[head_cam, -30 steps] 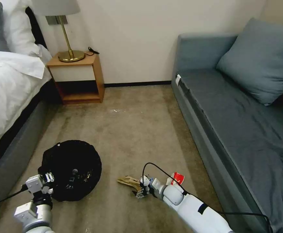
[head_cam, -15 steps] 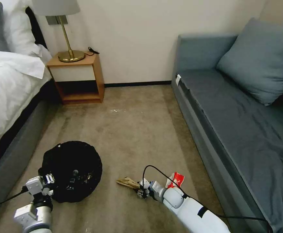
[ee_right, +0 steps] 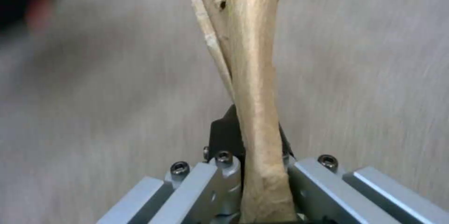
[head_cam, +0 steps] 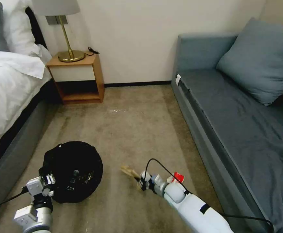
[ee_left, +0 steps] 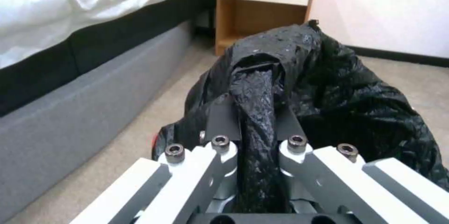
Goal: Pick up the trash bin, then pick up the garbage on the floor and place it into the trash bin.
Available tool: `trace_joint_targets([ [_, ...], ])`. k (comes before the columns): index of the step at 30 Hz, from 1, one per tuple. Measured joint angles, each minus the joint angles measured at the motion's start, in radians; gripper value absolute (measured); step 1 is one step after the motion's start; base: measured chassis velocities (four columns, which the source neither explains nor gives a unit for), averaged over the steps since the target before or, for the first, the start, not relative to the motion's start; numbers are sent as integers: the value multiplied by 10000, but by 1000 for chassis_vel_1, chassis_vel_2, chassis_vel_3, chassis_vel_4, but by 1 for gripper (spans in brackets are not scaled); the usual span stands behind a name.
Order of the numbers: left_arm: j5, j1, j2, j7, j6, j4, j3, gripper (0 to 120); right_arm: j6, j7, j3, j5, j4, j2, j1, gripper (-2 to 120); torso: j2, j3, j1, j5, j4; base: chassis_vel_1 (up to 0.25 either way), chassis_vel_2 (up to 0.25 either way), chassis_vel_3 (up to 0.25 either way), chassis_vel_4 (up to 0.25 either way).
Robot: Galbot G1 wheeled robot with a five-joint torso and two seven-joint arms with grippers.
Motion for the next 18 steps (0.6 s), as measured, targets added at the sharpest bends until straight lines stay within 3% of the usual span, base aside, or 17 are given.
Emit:
trace_joint_targets([
  [8, 182, -10, -86, 53, -35, 78, 139, 7, 9, 1243, -555, 2779, 2723, -231, 448, 1, 0, -1, 1, 0, 2, 0, 0, 0, 0],
  [18, 358, 30, -373, 248, -231, 46, 247, 7, -202, 1691, -1868, 3432, 4385, -205, 331, 1, 0, -1, 0, -1, 2, 0, 0, 0, 0],
])
